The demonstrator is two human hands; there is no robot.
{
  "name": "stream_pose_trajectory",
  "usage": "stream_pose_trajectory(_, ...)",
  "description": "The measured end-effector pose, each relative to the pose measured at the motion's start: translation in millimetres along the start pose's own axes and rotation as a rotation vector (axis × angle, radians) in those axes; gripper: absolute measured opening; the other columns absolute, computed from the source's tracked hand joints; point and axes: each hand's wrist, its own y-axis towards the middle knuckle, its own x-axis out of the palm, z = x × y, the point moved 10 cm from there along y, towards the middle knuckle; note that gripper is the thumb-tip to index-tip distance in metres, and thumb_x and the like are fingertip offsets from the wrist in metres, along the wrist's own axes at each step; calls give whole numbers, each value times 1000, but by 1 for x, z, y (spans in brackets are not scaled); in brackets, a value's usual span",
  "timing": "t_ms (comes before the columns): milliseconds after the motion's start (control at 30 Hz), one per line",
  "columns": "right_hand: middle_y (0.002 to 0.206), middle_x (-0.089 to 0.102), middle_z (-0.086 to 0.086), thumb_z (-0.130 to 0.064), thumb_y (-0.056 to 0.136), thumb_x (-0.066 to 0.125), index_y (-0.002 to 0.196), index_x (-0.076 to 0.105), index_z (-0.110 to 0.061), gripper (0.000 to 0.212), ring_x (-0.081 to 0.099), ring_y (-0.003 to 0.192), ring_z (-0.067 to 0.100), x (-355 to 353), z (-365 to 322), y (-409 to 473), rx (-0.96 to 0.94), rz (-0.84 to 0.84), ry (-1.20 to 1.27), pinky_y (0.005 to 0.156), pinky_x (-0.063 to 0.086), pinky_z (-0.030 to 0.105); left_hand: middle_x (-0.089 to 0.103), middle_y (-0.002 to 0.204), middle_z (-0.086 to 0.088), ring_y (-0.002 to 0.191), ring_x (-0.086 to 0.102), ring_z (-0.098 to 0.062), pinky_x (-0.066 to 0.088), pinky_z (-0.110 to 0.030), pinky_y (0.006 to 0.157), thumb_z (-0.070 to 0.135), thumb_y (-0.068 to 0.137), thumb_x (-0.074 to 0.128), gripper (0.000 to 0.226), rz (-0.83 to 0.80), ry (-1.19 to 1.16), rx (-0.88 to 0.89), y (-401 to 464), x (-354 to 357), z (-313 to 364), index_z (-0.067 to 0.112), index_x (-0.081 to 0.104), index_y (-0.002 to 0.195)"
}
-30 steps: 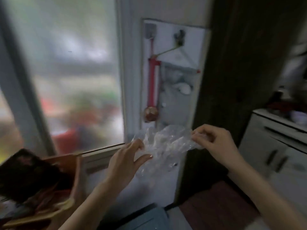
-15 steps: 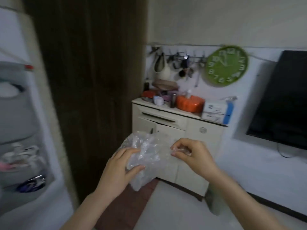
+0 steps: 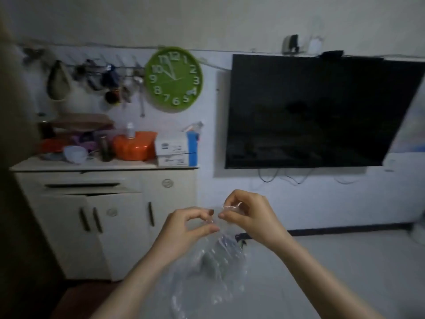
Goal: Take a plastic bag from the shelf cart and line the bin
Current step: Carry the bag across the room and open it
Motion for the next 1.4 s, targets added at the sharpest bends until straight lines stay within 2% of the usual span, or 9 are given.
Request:
stream_pose_trajectory(167,77,67,-1,-28,74,76,79,63,-19,17,59,57,21,-53,62,36,90,159,-30,54,46,27,75,88,5,91,68,-6,50,-31,88,25,66,81,19,-88,-122,41,101,48,-9,23,63,61)
stream_pose_trajectory(300,79,69,1,-26,75,75,83,64,-17,16,65,60,15,-98,118,69,203,304,-55,51,48,24,68,67,18,66,60,6,42,-10,61,29,68,80,29,-261,-185,109,187,97,-4,24,51,61)
stream_pose_trajectory(467,91,68,-5,-32,77,73,94,66,-24,21,61,69,3,-162,175,73,325,516,-117,62,50,17,65,75,-8,82,71,-25,49,-31,74,21,74,76,38,-466,-304,76,266,179,5,15,39,70)
stream_pose_trajectory(600,107,63,2,-52,68,67,114,59,-25,53,64,87,11,-214,239,44,514,634,-70,75,54,23,72,88,-23,65,73,-22,50,-18,59,9,77,72,35,-487,-401,23,320,244,4,11,37,74)
stream_pose_trajectory(833,122,54,7,-41,75,71,133,43,-22,67,60,104,18,-253,407,2,889,601,65,85,52,28,70,67,5,65,73,-19,48,-37,79,17,74,77,38,-471,-469,6,441,355,1,14,39,74)
stream_pose_trajectory(933,123,55,6,-39,72,75,133,43,-22,71,58,104,18,-300,461,24,896,651,26,89,52,32,70,65,6,65,73,-18,46,-36,80,16,73,77,38,-485,-471,6,496,408,9,14,39,74)
stream_pose_trajectory(1033,129,51,-3,-43,67,78,135,38,-31,80,51,106,8,-366,495,69,805,710,-10,79,45,15,66,71,-2,66,73,-21,47,-39,83,13,72,77,40,-521,-454,43,550,457,29,15,38,73)
stream_pose_trajectory(1200,132,38,-30,-60,56,73,134,31,-48,89,38,117,-10,-461,519,146,566,751,-98,83,33,5,66,74,-22,66,72,-26,56,-28,62,6,68,79,43,-588,-409,179,618,537,62,18,38,69)
stream_pose_trajectory(1400,110,59,-20,-60,59,71,127,49,-38,75,49,101,-15,-565,566,174,533,824,-316,82,37,3,61,60,10,66,59,-12,52,-35,67,20,57,82,46,-836,-279,308,669,667,96,24,38,71)
